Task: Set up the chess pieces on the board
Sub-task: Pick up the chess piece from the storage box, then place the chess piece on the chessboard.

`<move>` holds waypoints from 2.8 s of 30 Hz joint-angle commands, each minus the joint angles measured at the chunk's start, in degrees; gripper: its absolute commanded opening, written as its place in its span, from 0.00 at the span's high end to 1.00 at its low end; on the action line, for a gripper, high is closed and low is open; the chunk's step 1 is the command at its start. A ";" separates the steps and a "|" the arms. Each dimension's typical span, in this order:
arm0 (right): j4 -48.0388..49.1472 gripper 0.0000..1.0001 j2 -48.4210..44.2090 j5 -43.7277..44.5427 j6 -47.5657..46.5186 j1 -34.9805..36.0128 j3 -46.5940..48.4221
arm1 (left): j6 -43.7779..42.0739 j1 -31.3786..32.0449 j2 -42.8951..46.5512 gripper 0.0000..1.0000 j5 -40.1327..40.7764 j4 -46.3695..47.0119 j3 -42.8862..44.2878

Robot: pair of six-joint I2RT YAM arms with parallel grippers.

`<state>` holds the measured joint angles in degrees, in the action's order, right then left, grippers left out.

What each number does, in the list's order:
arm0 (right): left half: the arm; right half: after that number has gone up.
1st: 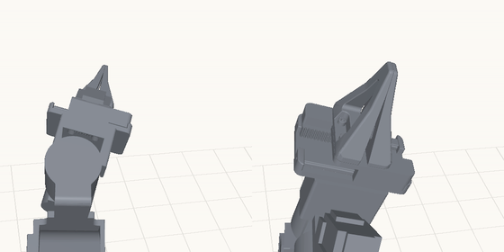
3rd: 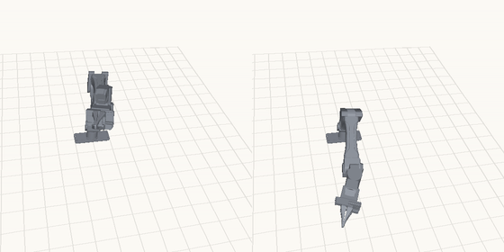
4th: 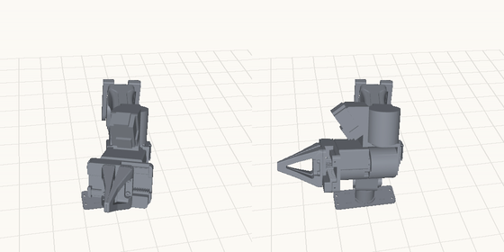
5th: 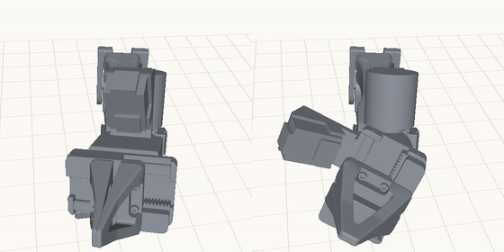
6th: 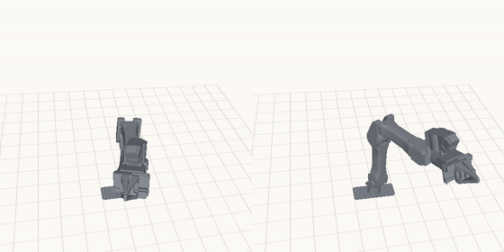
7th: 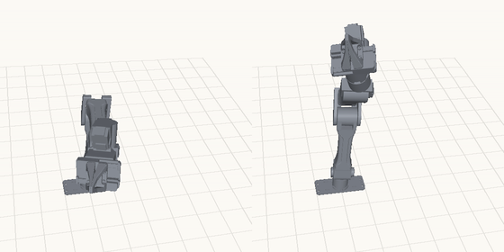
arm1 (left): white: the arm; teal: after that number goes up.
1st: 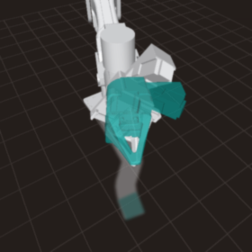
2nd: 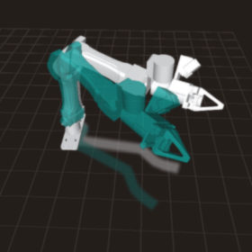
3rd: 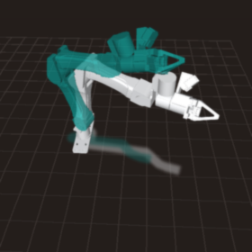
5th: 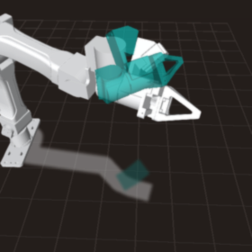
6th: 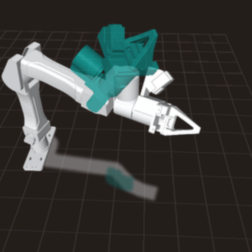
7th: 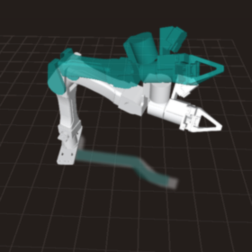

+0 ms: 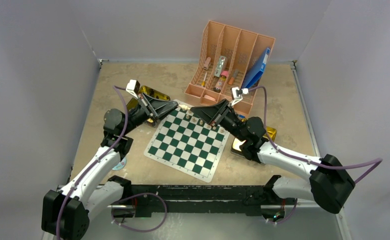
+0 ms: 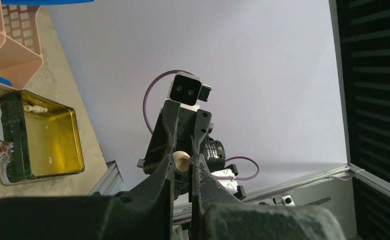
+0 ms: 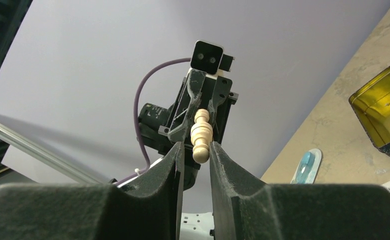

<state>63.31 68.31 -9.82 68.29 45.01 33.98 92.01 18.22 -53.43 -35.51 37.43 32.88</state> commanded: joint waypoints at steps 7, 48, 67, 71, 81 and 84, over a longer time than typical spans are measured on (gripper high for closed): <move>3.54 0.71 -0.19 1.91 2.90 0.60 2.00 | 0.10 -0.29 0.95 1.00 0.70 4.23 0.00; -23.61 0.96 -17.45 11.48 -13.68 2.42 -3.03 | -49.51 -0.29 -2.57 1.00 6.64 -38.05 19.40; -41.35 0.94 -29.98 14.99 -29.13 2.45 -2.12 | -77.75 8.41 -36.61 1.00 38.27 -42.28 33.23; -41.97 0.93 -30.25 15.49 -30.85 2.43 -1.54 | -78.65 8.41 -42.46 1.00 40.22 -40.86 34.22; -39.61 0.92 -28.92 15.48 -32.94 2.44 -2.16 | -80.56 8.37 -50.33 1.00 43.47 -33.77 35.23; -39.64 0.92 -28.53 15.34 -34.00 2.45 -1.97 | -80.67 8.35 -51.33 1.00 45.22 -32.50 34.79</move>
<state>20.47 39.48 4.99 36.97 47.24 30.59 12.99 26.70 -104.25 6.35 -1.06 65.47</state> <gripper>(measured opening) 0.115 0.080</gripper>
